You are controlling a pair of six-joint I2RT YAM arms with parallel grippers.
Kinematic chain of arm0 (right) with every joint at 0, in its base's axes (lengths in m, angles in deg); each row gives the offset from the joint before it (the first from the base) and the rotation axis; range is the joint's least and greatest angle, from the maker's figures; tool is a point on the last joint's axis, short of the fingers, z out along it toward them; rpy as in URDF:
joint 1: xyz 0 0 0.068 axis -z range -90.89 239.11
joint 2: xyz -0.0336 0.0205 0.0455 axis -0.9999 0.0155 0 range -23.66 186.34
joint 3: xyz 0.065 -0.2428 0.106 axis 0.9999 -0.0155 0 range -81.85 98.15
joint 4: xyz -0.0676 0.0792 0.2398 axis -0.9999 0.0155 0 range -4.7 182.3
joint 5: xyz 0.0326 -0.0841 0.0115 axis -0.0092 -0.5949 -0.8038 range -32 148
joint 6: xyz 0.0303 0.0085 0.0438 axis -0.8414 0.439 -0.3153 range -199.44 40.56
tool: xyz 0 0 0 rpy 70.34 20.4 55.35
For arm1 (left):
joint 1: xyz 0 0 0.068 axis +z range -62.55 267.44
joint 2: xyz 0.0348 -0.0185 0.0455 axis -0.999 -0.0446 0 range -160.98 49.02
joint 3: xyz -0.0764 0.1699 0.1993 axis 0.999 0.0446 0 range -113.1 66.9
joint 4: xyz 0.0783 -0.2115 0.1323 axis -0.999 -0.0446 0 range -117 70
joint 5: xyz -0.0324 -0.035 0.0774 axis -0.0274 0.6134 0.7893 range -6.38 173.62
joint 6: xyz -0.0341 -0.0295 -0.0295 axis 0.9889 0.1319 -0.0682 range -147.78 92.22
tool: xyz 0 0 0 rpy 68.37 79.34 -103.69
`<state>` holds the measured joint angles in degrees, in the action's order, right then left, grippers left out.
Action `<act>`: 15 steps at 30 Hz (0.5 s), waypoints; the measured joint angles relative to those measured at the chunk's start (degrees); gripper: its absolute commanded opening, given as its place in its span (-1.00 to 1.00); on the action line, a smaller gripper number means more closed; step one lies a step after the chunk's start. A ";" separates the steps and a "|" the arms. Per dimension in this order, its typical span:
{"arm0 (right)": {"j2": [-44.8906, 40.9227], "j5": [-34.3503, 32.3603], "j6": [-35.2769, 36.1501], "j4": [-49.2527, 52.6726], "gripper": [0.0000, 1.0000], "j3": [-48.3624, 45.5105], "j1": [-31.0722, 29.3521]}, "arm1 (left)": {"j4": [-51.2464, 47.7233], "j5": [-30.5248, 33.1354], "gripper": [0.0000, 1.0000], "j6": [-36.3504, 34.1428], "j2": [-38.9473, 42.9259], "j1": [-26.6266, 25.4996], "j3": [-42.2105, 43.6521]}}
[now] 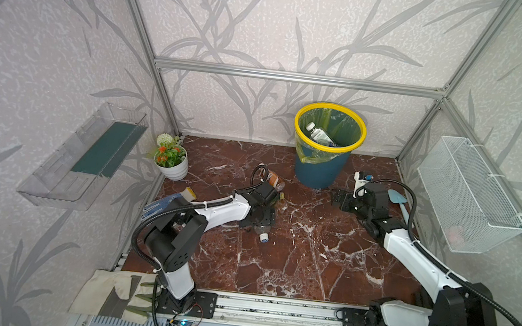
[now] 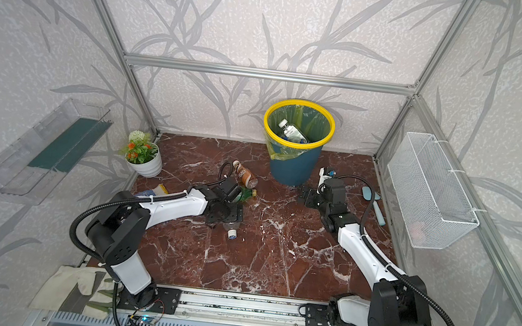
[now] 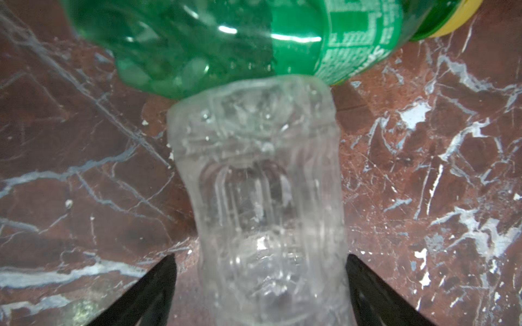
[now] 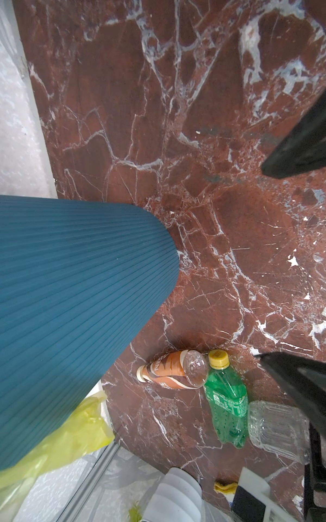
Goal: Throw the plastic bottles in the bin
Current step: 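Lower the left gripper onto the white-capped clear bottle while the right arm withdraws, then close the left gripper on the clear bottle and lift it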
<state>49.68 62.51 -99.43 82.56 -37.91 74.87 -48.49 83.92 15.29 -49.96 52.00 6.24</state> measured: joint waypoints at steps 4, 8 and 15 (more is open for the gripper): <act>1.05 0.28 -0.11 -0.28 0.91 0.00 0.00 | 0.42 -0.59 0.60 -0.72 -1.33 0.15 -1.68; 1.64 0.50 -0.22 -0.55 0.90 0.00 0.00 | 0.72 -0.96 0.35 -1.40 -1.55 0.17 -2.01; 2.60 0.57 -0.59 -0.74 0.88 0.02 0.00 | 1.16 -1.49 0.15 -2.27 -1.40 0.26 -2.01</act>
<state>52.28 63.08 -100.02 81.81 -37.89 74.87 -47.33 82.43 13.02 -51.36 52.27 4.23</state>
